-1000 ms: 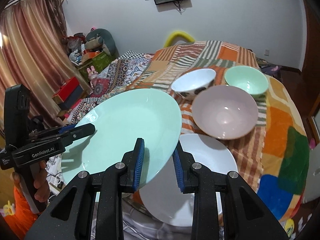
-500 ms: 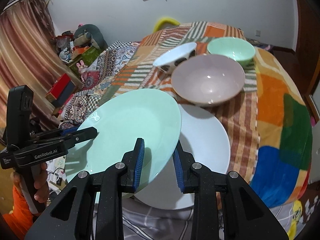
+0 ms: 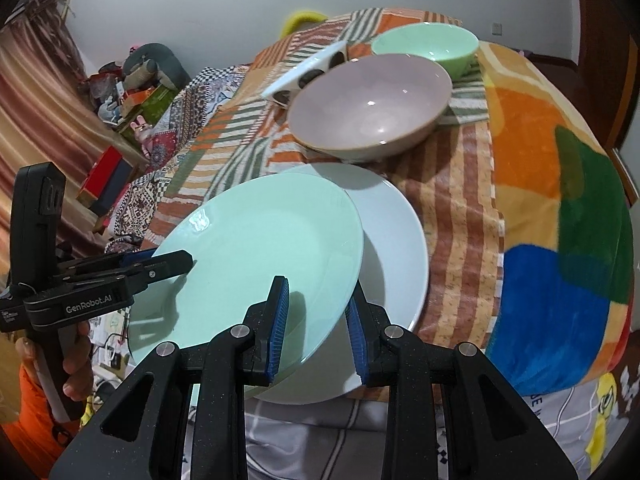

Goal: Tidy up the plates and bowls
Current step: 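Lower the mint-green plate onto the white plate and open the left gripper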

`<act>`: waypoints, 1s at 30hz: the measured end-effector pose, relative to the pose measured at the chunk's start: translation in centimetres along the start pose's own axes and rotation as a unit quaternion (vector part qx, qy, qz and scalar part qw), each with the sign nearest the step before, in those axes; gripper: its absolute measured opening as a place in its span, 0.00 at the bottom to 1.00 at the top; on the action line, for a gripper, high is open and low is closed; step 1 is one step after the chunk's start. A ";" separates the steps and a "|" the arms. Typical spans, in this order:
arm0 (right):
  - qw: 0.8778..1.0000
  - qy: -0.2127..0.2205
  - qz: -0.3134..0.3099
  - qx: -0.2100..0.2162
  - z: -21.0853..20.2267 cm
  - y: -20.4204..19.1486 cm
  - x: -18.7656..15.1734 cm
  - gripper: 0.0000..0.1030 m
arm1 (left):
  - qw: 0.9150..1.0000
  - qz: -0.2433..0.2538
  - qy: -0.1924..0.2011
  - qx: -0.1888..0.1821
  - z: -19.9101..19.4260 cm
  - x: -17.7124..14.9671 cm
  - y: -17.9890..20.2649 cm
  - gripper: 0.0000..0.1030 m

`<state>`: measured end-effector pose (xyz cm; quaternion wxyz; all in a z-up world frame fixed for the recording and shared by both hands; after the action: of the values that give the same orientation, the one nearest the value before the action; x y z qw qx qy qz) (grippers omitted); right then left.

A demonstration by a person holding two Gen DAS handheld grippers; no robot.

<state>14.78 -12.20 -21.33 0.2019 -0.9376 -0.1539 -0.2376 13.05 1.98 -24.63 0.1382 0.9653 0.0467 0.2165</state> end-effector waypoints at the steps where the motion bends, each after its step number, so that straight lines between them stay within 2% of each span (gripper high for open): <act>1: 1.000 -0.002 0.003 0.000 0.1 0.3 -0.1 0.25 | 1.000 0.001 -0.003 0.001 0.3 0.1 0.1 0.38; 19: 0.999 -0.022 0.042 0.007 1.0 2.7 -0.3 0.25 | 0.999 0.008 -0.035 0.008 3.5 1.0 0.2 0.38; 30: 0.999 -0.012 0.036 -0.005 1.1 2.5 0.3 0.25 | 0.999 0.012 -0.038 0.011 3.9 1.1 0.4 0.39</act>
<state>16.44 -13.83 -22.77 0.2038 -0.9463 -0.1217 -0.2194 15.75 0.83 -27.48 0.1266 0.9748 0.0322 0.1806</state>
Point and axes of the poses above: each gripper's, at about its wrist camera, not at the fingertips, and z roughly the way its jaws point, y to its right, x to its top, the point moved 4 cm from there along z, roughly the way its jaws point, and after that the axes turned 5 degrees about -x, right-handed, at the moved point
